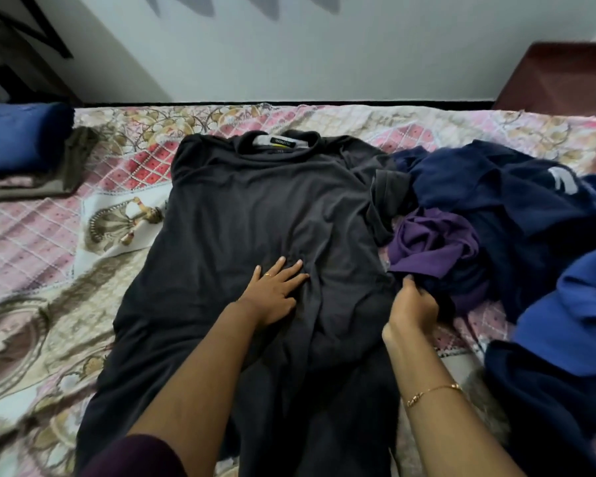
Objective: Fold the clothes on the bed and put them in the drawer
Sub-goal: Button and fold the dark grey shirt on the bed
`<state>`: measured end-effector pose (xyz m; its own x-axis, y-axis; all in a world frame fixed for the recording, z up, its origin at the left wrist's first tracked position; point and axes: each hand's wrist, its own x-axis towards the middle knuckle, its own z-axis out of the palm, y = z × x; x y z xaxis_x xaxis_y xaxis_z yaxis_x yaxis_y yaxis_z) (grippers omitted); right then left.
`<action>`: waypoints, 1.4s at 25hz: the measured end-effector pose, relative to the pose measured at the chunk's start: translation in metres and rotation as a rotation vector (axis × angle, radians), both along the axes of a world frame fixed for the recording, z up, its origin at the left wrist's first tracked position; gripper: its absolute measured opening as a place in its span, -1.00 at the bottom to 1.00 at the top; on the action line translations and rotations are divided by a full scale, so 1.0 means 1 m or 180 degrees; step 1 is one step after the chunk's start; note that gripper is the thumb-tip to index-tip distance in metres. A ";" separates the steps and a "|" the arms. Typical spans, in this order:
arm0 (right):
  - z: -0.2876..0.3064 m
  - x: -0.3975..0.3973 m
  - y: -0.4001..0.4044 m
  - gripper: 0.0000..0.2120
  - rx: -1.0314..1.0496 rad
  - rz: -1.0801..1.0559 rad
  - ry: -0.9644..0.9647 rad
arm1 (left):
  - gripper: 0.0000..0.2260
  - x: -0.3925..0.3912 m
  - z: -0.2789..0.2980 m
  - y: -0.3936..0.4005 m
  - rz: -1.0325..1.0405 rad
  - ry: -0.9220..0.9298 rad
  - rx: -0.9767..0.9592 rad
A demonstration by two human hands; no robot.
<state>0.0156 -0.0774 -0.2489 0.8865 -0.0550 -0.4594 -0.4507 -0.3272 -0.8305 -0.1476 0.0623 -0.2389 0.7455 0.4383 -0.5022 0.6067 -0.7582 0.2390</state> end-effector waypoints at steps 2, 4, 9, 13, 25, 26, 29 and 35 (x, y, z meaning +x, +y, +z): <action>0.008 0.010 -0.006 -0.77 0.0211 -0.0291 -0.0079 | -0.47 0.000 0.009 -0.001 0.0276 -0.0039 -0.0230; 0.011 0.020 -0.027 -0.75 0.0022 -0.0353 -0.0264 | -0.53 0.000 0.014 -0.015 0.0506 -0.0099 -0.0159; 0.040 0.068 -0.110 -0.69 0.0040 -0.0649 -0.0581 | -0.41 0.013 0.028 -0.054 0.0987 0.0178 0.0006; 0.085 0.109 -0.152 -0.67 -0.0111 -0.0723 -0.0892 | -0.34 0.019 0.035 -0.075 0.0855 0.0264 0.0223; 0.069 0.149 -0.202 -0.72 -0.0893 -0.0186 -0.1169 | -0.40 0.095 0.042 -0.157 0.0132 -0.0131 0.0329; 0.072 0.152 -0.207 -0.72 -0.0851 -0.0185 -0.1202 | -0.41 0.100 0.042 -0.162 0.0102 -0.0140 0.0382; 0.079 0.164 -0.222 -0.73 -0.0744 -0.0268 -0.1282 | -0.38 0.123 0.046 -0.179 -0.0069 -0.0232 0.0535; 0.103 0.204 -0.279 -0.72 -0.0898 -0.0798 -0.1259 | -0.34 0.166 0.050 -0.221 -0.0409 -0.0396 0.0310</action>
<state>0.2193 -0.3568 -0.1457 0.9326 -0.3597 -0.0304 -0.2145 -0.4845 -0.8481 0.0185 -0.1584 -0.1891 0.8520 0.3775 -0.3627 0.4739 -0.8506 0.2278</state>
